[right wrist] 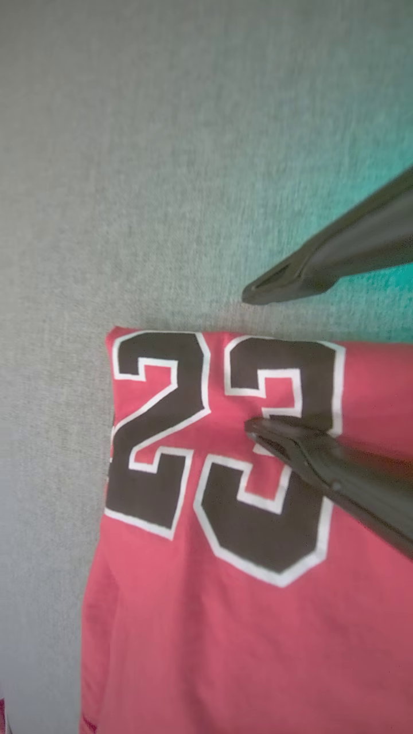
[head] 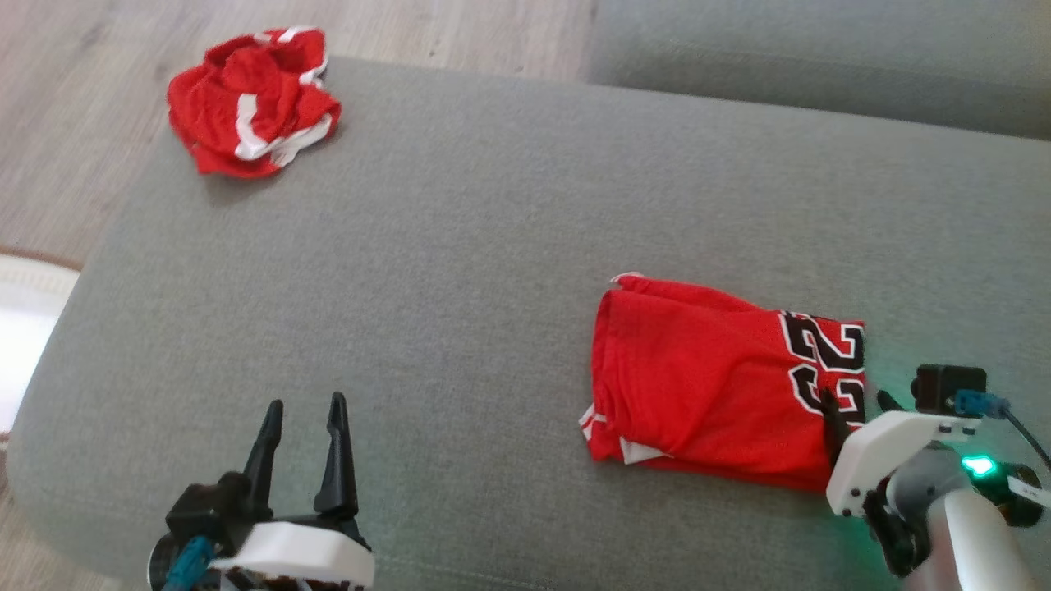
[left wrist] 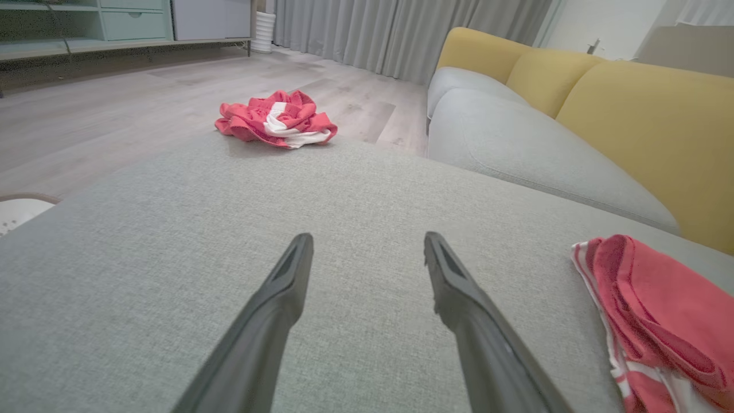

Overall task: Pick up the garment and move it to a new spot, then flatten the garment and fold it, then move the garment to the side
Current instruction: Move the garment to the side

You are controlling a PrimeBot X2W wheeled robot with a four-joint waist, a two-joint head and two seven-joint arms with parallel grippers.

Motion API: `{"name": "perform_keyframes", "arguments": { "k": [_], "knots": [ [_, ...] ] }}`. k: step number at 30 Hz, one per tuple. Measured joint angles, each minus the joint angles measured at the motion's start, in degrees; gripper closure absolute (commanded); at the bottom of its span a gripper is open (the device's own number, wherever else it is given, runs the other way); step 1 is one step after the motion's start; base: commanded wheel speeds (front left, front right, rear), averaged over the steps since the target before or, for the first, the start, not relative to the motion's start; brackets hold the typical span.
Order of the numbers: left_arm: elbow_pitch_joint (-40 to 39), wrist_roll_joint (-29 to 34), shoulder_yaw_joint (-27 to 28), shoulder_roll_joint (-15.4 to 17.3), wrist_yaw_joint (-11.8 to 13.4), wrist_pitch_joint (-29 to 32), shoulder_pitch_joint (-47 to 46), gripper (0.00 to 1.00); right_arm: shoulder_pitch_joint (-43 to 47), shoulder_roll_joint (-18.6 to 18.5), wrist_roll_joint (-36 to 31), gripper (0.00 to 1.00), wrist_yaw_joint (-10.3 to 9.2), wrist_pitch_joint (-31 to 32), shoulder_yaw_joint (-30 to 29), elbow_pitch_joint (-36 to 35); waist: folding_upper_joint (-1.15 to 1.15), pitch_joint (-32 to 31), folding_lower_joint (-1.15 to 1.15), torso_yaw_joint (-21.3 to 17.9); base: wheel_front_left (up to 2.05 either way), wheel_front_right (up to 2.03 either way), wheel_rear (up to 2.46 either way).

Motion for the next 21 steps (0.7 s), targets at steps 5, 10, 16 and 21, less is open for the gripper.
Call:
{"name": "perform_keyframes", "arguments": {
  "k": [5, 10, 16, 21],
  "knots": [
    [0.0, 1.0, 1.2, -1.0, -0.1, 0.0, 0.0, 0.0, -2.1, -0.1, 1.3, 0.63, 0.0, 0.5, 1.1, 1.7, 0.0, 1.9, 0.0, 1.1, 0.0, 0.0, 0.0],
    [-0.4, 2.5, 2.6, -1.4, -1.0, 0.0, 0.0, 0.0, -5.5, -0.1, 1.3, 1.0, 0.0, -0.1, 2.0, 3.5, 0.0, 3.1, 0.0, -0.8, 0.0, 0.0, 0.0],
    [-1.6, 3.4, 3.0, -1.9, -1.7, -0.1, -1.1, 0.0, -10.8, -1.7, 1.1, 1.0, 0.0, -2.0, 1.4, 3.4, 0.0, 4.8, -0.01, -5.3, 0.0, 0.0, 0.0],
    [-2.6, 4.4, 3.6, -2.0, -2.0, -0.2, -4.2, 0.0, -15.3, -6.0, 0.6, 1.0, 0.0, -2.0, 1.0, 2.0, 0.0, 6.6, -0.01, -11.0, 0.0, 0.0, 0.0]
  ]
}}
